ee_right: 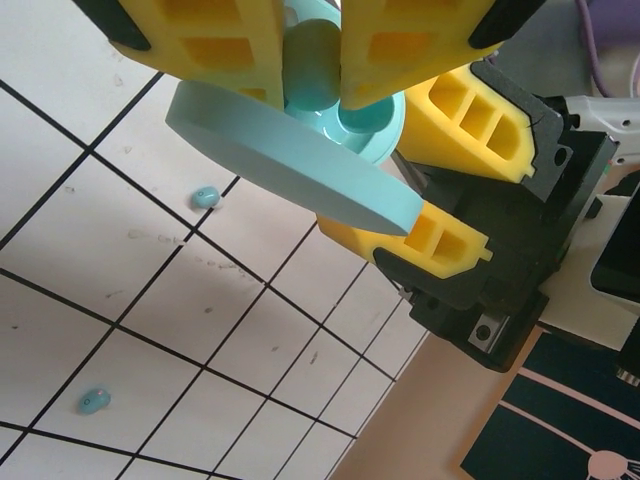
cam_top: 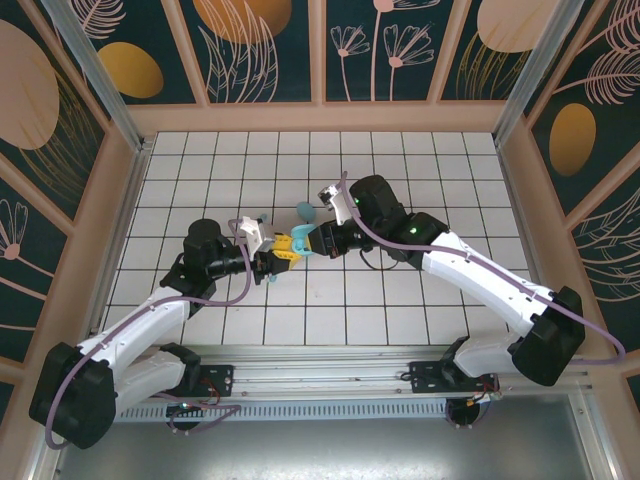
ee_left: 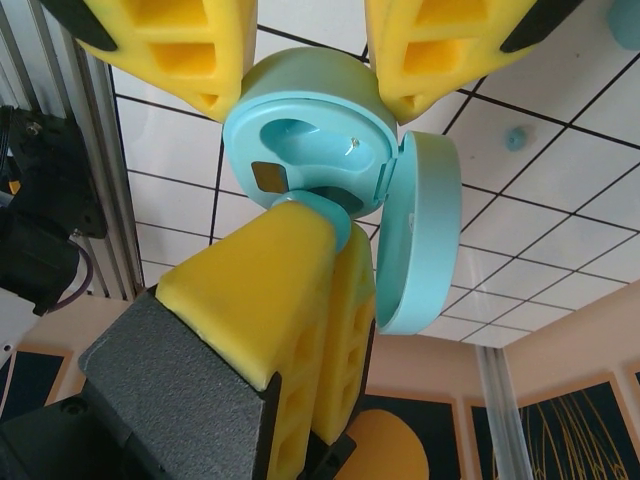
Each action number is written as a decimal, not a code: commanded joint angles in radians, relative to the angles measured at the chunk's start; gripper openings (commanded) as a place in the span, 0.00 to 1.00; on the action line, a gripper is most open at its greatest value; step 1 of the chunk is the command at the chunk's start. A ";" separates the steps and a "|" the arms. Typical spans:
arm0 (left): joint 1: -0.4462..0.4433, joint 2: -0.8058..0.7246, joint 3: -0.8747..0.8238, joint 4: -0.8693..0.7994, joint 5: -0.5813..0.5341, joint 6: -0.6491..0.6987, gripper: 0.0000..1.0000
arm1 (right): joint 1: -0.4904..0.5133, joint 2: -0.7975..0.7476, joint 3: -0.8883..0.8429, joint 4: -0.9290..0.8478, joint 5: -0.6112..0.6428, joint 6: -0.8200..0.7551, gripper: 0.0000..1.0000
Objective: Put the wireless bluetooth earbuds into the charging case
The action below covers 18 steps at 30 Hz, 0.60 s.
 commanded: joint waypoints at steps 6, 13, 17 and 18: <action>-0.005 -0.005 -0.002 0.051 0.034 -0.013 0.12 | -0.009 0.009 0.039 -0.023 0.018 -0.032 0.25; -0.004 -0.010 0.000 0.052 0.035 -0.014 0.12 | -0.006 0.006 0.057 -0.047 0.039 -0.035 0.34; -0.004 -0.011 -0.002 0.055 0.034 -0.014 0.12 | -0.003 0.009 0.081 -0.068 0.053 -0.039 0.37; -0.004 -0.010 -0.002 0.056 0.034 -0.014 0.12 | -0.001 0.009 0.087 -0.071 0.057 -0.040 0.37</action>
